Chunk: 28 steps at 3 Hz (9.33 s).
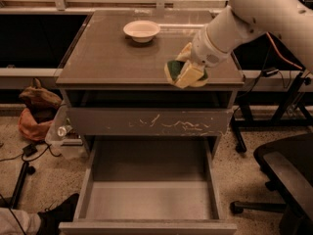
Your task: Place sponge into middle drawer
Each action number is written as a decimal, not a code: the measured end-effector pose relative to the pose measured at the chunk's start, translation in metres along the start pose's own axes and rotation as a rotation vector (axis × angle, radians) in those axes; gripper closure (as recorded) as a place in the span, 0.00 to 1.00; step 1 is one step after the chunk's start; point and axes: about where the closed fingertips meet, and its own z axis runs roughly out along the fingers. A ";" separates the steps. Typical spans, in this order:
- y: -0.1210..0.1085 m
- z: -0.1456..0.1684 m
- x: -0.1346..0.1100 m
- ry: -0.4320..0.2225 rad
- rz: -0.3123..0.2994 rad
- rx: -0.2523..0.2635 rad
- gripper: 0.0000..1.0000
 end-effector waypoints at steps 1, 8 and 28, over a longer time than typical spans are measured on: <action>0.023 0.019 0.018 0.006 0.027 -0.029 1.00; 0.152 0.099 0.078 -0.090 0.152 -0.179 1.00; 0.210 0.024 0.086 -0.050 0.170 0.274 0.00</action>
Offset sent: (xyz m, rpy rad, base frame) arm -0.0147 -0.0032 -0.0296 0.0064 0.0336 -0.0108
